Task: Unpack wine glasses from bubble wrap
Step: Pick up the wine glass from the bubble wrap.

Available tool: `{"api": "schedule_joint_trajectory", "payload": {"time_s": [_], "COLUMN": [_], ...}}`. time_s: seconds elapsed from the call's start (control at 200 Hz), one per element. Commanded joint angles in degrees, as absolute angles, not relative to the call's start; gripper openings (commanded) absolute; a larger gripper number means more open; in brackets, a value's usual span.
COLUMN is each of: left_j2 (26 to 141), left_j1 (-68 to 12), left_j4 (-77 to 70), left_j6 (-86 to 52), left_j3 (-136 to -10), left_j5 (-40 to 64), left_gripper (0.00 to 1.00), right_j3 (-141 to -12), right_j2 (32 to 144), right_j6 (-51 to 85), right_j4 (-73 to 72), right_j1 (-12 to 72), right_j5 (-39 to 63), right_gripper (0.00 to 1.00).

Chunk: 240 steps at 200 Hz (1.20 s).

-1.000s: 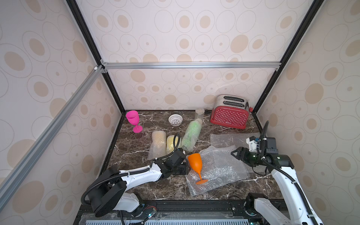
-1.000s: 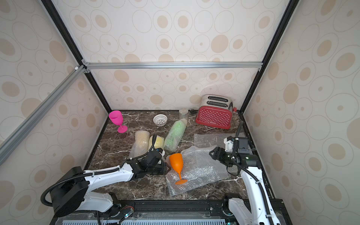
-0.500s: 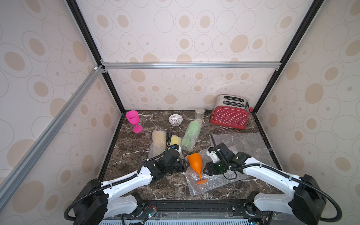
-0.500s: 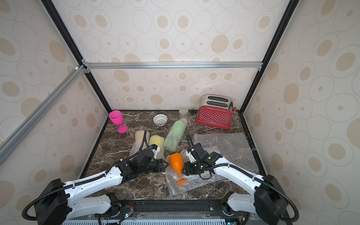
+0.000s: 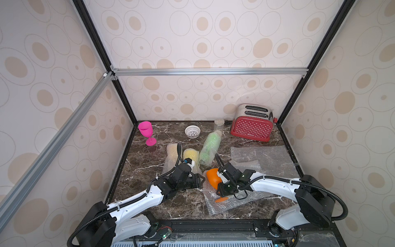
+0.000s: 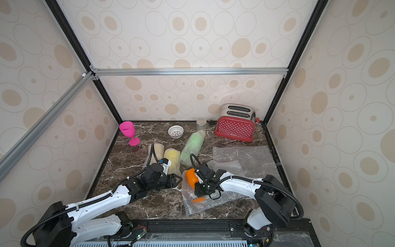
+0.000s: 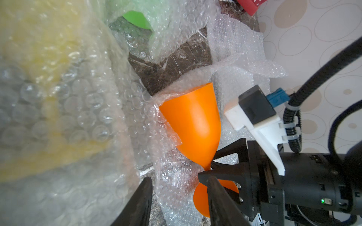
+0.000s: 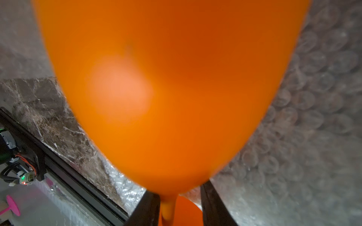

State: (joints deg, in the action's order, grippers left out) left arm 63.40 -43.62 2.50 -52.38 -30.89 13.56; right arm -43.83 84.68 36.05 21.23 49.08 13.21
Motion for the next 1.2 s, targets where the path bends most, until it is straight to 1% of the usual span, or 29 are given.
{"api": "schedule_joint_trajectory", "payload": {"time_s": [0.0, 0.14, 0.26, 0.48, 0.695, 0.86, 1.005, 1.196], "left_j2": [62.49, 62.29, 62.14, 61.7, 62.34, 65.11, 67.26, 69.34], "left_j1": [-42.73, -41.62, -40.79, -38.85, -35.11, -33.83, -33.83, -33.84], "left_j4": [1.08, 0.29, -0.99, -0.97, -5.08, -2.88, -2.02, -2.13], "left_j6": [-53.61, -53.92, -54.66, -55.26, -57.65, -55.91, -54.6, -53.44], "left_j3": [-30.59, -30.67, -31.11, -33.47, -36.03, -40.5, -42.29, -42.28], "left_j5": [14.76, 15.83, 17.09, 18.49, 23.48, 24.55, 25.12, 25.75], "left_gripper": [0.47, 0.47, 0.47, 0.47, 0.47, 0.47, 0.47, 0.49], "right_j3": [-42.39, -41.0, -40.39, -39.81, -40.21, -41.58, -43.71, -43.02], "right_j2": [84.43, 81.99, 80.33, 73.62, 67.56, 69.06, 72.12, 71.65], "right_j6": [36.43, 35.39, 34.14, 31.48, 26.61, 27.07, 27.96, 28.41], "right_j4": [19.63, 18.65, 17.76, 19.75, 25.38, 30.03, 34.21, 37.03], "right_j1": [49.31, 49.31, 49.26, 49.31, 49.31, 49.25, 49.28, 49.22], "right_j5": [12.31, 11.74, 12.9, 13.39, 8.53, 5.53, 10.1, 11.17], "right_gripper": [0.3, 0.2, 0.15, 0.13, 0.13, 0.13, 0.14, 0.14]}}
